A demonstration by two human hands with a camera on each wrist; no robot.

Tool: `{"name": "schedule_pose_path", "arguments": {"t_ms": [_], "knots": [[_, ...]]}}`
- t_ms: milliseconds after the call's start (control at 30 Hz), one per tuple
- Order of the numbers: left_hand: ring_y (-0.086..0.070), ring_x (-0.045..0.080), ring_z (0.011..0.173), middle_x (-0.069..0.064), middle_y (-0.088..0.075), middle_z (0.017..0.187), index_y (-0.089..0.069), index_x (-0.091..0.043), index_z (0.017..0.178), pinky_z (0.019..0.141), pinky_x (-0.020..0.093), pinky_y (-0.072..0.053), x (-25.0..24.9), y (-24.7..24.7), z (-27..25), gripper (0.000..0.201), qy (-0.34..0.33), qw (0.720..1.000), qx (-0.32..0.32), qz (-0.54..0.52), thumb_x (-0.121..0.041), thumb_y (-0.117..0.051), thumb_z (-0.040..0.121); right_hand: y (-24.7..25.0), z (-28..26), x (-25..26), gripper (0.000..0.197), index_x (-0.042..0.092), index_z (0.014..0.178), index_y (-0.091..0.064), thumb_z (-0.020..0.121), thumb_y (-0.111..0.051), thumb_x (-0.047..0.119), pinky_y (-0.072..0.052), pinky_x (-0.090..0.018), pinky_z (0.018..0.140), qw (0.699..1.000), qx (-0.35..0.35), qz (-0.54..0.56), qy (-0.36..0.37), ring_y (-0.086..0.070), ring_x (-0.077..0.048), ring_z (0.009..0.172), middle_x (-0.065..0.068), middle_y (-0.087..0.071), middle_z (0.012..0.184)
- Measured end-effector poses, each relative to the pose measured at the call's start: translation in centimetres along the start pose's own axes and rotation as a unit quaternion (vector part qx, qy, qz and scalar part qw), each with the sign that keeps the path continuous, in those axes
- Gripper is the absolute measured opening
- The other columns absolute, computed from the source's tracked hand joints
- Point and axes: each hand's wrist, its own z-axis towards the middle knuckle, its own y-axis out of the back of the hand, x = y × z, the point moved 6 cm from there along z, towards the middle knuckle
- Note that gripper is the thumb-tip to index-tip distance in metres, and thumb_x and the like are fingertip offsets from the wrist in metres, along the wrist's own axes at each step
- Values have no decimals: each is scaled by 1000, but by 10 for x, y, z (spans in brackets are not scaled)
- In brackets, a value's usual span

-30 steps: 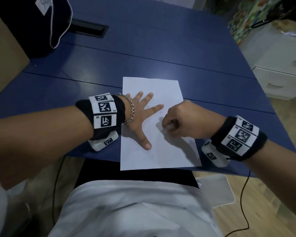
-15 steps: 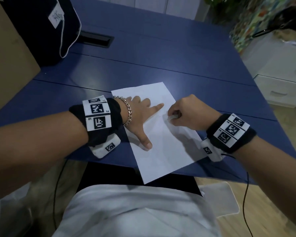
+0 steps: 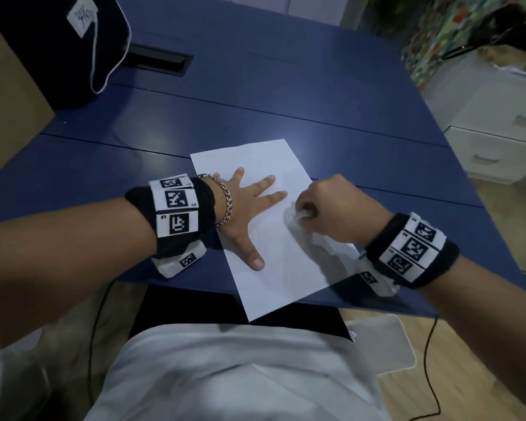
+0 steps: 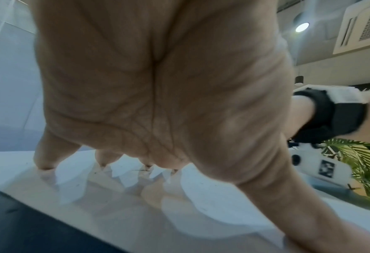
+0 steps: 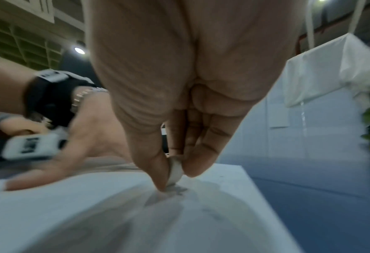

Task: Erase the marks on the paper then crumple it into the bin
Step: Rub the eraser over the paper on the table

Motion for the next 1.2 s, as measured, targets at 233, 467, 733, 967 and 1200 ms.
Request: {"name": "schedule_pose_path", "arguments": {"t_ms": [233, 467, 733, 967, 1200], "knots": [[26, 56, 154, -14, 39, 168, 32, -51, 157, 120, 80, -6, -3, 1, -4, 155, 10, 1000, 3, 4, -95, -75, 53, -14, -17, 35, 13, 15, 70, -62, 81, -61, 22, -45, -38, 57, 997, 67, -3, 37, -52, -22, 60, -3, -60, 67], [27, 56, 153, -18, 39, 167, 33, -55, 155, 121, 79, -7, 0, -1, -4, 155, 7, 1000, 7, -4, -97, -74, 51, -12, -18, 26, 23, 21, 62, -49, 83, -59, 23, -43, -37, 58, 1000, 13, 4, 1, -49, -19, 60, 3, -52, 66], [28, 49, 156, -7, 47, 164, 37, -51, 153, 125, 72, 3, 8, 2, -6, 160, -20, 1000, -14, 20, -97, -75, 49, -8, -21, -2, 5, 24, 83, -73, 80, -70, 25, -57, -40, 69, 998, 11, 58, -29, -61, -13, 70, 7, -69, 74], [24, 38, 160, 1, 33, 172, 24, -41, 163, 129, 60, 7, 31, 2, -21, 145, -31, 999, -32, -26, -87, -75, 68, -3, -23, 15, 6, 26, 89, -75, 83, -72, 25, -56, -29, 70, 996, 58, 68, 19, -62, -8, 73, 11, -69, 80], [29, 37, 158, -9, 40, 168, 32, -48, 158, 124, 70, 11, 18, -13, -10, 156, -26, 999, -20, -16, -101, -69, 52, 3, 28, 23, 12, 20, 89, -76, 83, -66, 19, -38, -23, 60, 998, -29, 46, 32, -63, -21, 75, 9, -62, 71]]}}
